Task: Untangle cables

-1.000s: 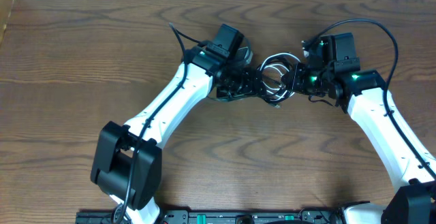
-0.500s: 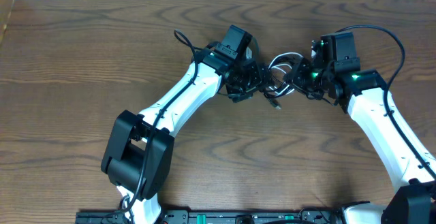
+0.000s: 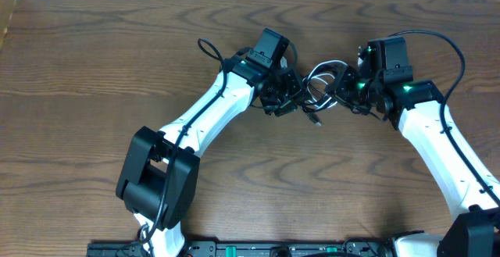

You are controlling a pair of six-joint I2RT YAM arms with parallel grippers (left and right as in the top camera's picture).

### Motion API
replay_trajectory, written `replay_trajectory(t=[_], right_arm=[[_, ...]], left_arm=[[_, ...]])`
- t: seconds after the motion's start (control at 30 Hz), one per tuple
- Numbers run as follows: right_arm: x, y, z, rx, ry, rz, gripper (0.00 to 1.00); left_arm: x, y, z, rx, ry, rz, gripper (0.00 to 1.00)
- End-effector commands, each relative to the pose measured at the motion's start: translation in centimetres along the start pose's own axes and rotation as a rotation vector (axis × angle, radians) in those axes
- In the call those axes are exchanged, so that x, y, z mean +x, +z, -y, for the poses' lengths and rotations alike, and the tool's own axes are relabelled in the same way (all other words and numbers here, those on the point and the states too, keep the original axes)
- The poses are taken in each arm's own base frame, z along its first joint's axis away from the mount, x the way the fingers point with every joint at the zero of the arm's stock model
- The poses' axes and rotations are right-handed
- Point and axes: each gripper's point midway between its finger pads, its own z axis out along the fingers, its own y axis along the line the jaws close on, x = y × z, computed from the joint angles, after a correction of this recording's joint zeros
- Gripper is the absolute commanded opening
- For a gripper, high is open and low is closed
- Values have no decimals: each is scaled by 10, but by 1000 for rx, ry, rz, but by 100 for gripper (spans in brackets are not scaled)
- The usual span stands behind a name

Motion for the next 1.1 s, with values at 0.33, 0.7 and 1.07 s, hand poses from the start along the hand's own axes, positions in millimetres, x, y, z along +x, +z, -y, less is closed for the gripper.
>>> replay_trajectory(t=[0.33,0.7,1.07], right_arm=[[3,-7,-6,-16,-26,-1,1],[5,-7,-4,-12,-145,-6,1],[19,-9,-14,-111,-622,-64,1]], left_arm=[[-7,19,-12,-35,45,-14,20],[-35,-1,-20,13,152,3,8],[-59,-28,-54,-13,678,2,7]])
